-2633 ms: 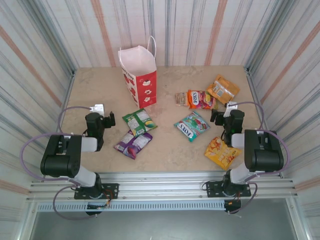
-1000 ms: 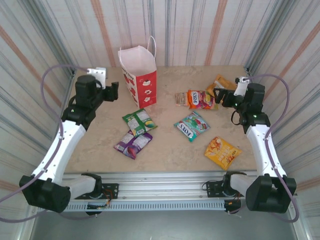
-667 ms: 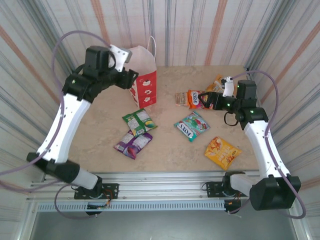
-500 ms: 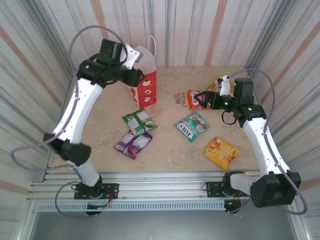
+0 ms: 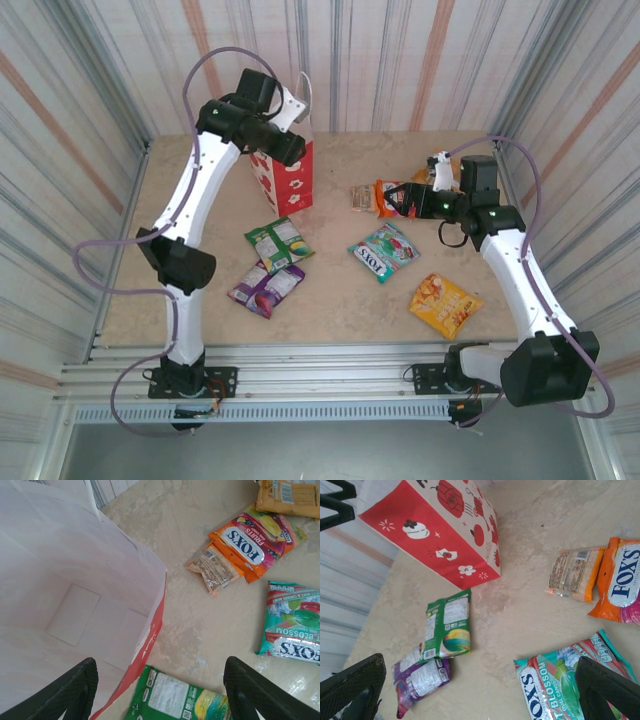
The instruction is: Place the snacks into the paper bag
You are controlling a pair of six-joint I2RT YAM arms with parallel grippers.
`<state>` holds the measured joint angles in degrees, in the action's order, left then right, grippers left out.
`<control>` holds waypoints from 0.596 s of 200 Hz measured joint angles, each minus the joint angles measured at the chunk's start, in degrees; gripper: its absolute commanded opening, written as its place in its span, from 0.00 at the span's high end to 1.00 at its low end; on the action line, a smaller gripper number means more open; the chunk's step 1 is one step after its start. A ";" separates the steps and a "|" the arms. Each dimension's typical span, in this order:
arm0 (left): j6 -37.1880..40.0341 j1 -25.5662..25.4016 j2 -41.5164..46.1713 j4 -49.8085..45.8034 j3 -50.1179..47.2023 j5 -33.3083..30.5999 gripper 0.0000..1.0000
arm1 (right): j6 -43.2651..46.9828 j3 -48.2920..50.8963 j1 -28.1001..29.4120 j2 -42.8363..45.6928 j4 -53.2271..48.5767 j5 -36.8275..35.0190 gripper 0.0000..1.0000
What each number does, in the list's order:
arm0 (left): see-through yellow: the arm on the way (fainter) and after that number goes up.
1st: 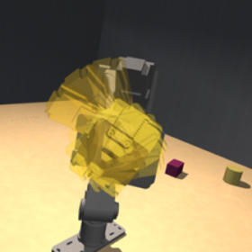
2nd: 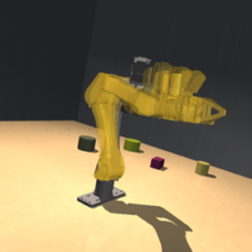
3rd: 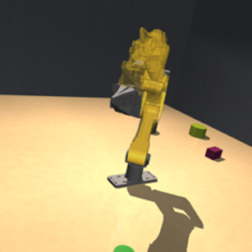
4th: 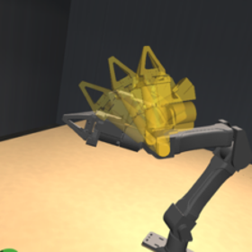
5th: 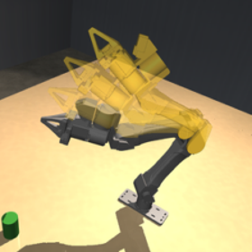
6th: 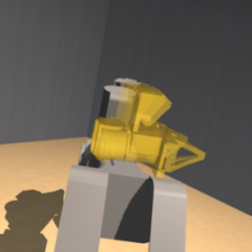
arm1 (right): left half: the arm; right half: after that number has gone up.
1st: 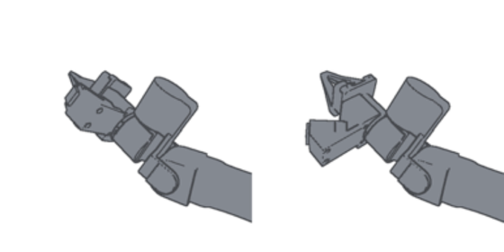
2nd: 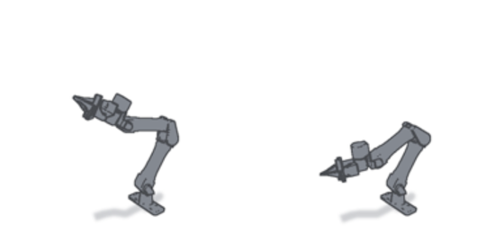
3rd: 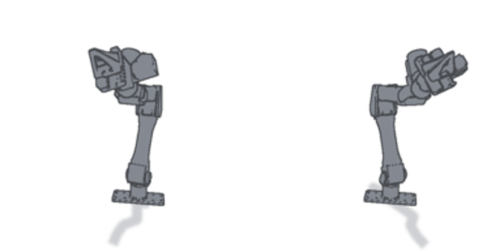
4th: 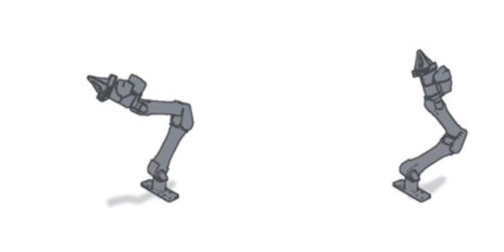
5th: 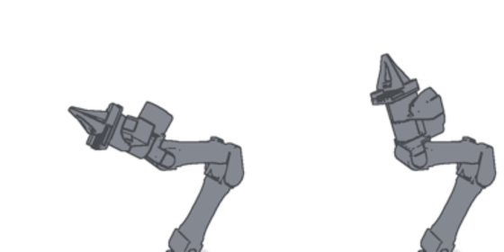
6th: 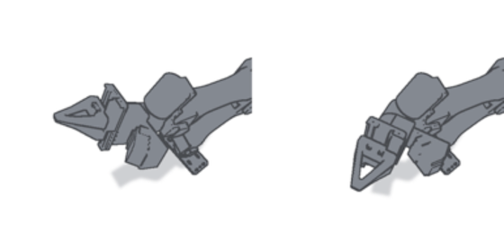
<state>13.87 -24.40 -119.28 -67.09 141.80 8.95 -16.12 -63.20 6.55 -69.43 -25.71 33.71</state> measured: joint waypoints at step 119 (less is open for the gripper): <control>7.26 0.00 -7.37 -0.66 3.50 -3.96 0.99 | 0.00 0.09 0.31 -1.29 0.37 0.90 0.01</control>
<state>21.12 -24.40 -126.65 -67.75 145.29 4.99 -16.12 -63.11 6.85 -70.72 -25.34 34.61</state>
